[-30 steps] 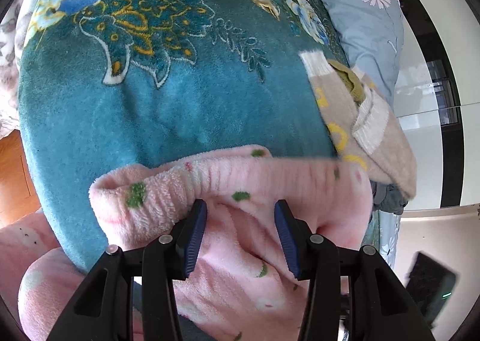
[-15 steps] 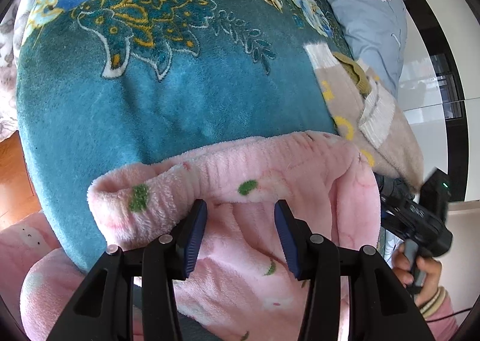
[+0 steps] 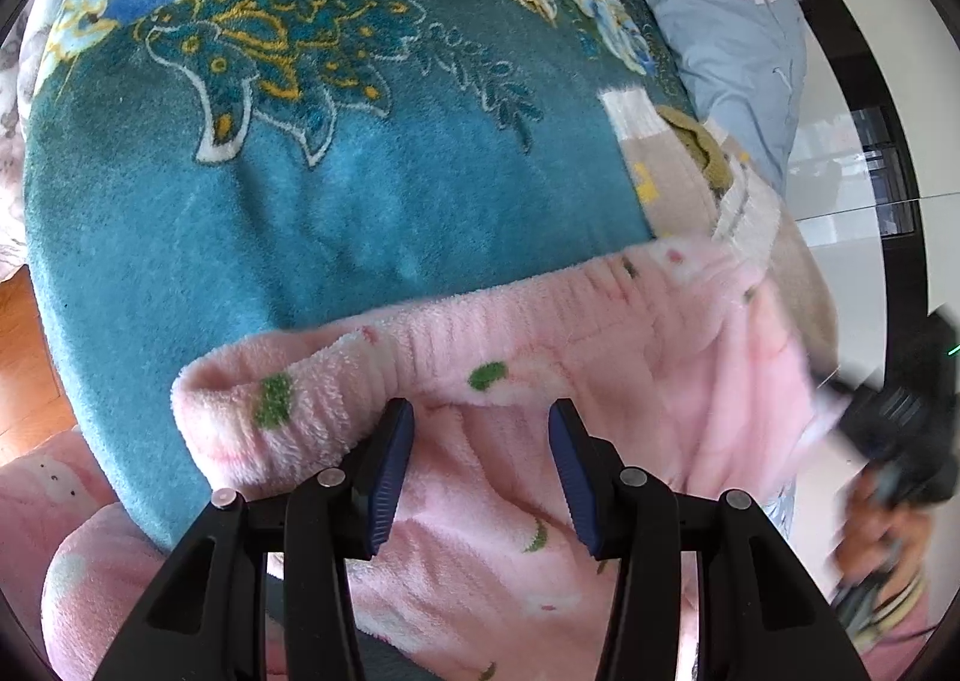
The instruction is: Fold clothes
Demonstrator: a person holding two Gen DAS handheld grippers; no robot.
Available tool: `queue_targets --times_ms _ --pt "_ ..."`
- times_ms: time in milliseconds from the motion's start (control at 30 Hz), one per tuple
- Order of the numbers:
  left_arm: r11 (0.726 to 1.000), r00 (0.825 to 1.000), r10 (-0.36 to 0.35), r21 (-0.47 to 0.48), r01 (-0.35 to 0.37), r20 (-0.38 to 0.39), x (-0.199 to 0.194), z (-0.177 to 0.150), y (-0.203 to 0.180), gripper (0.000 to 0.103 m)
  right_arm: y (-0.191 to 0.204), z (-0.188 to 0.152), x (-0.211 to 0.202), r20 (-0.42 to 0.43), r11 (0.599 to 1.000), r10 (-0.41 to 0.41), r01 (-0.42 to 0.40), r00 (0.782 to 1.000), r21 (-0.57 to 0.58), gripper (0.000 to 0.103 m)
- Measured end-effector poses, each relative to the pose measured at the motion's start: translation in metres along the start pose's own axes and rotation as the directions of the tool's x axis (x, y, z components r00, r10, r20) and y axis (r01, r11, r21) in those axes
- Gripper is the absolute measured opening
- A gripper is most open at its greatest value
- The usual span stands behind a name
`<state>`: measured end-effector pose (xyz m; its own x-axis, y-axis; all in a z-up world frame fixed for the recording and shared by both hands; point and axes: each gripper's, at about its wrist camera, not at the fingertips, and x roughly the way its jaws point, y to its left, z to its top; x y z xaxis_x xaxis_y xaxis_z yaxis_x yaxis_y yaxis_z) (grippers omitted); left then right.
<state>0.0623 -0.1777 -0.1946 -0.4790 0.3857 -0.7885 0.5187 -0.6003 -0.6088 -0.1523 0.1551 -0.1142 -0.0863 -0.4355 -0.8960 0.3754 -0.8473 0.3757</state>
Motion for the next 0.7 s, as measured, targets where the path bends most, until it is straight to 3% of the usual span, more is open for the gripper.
queue_targets --times_ms 67,133,200,233,300,367,400,433,500,600,700 --pt "1.000 1.000 -0.013 -0.008 0.013 0.005 0.000 0.002 0.000 0.048 0.009 0.027 -0.040 0.175 0.994 -0.092 0.101 0.980 -0.040 0.007" --pt "0.999 0.999 -0.031 -0.018 0.031 -0.009 0.003 0.002 0.000 0.048 0.024 0.048 -0.060 0.320 0.956 -0.221 0.269 0.921 -0.115 0.007" --pt "1.000 1.000 -0.025 -0.009 0.024 -0.014 0.004 0.001 -0.003 0.048 0.033 0.062 -0.046 0.358 0.903 -0.308 0.389 0.882 -0.180 0.007" --pt "1.000 1.000 -0.019 0.002 0.019 -0.012 0.003 0.001 -0.005 0.048 0.032 0.066 -0.033 0.340 0.890 -0.337 0.414 0.878 -0.189 0.011" --pt "1.000 1.000 -0.017 0.010 0.017 -0.005 -0.001 0.001 -0.007 0.048 0.022 0.069 -0.010 0.260 0.893 -0.360 0.412 0.896 -0.182 0.012" --pt "1.000 1.000 -0.022 0.006 0.022 0.009 -0.008 0.002 -0.006 0.048 0.014 0.068 0.000 0.219 0.895 -0.381 0.418 0.898 -0.156 0.017" --pt "1.000 0.999 -0.025 0.006 0.025 0.019 -0.011 0.004 -0.006 0.048 0.010 0.062 -0.010 0.246 0.895 -0.383 0.423 0.891 -0.140 0.022" --pt "1.000 0.999 -0.028 0.006 0.027 0.034 -0.016 0.005 -0.006 0.048 0.005 0.057 -0.020 0.272 0.895 -0.384 0.428 0.882 -0.125 0.035" --pt "1.000 0.997 -0.030 0.006 0.029 0.065 -0.024 0.009 -0.006 0.048 -0.003 0.048 -0.051 0.321 0.912 -0.354 0.401 0.878 -0.091 0.052" --pt "1.000 0.994 -0.019 -0.008 0.020 0.108 -0.035 0.015 -0.002 0.048 -0.008 0.031 -0.094 0.389 0.918 -0.338 0.391 0.857 -0.067 0.055" --pt "0.999 0.991 0.016 -0.030 -0.012 0.135 -0.038 0.015 0.005 0.048 -0.027 -0.003 -0.122 0.400 0.897 -0.397 0.442 0.826 -0.023 0.057"
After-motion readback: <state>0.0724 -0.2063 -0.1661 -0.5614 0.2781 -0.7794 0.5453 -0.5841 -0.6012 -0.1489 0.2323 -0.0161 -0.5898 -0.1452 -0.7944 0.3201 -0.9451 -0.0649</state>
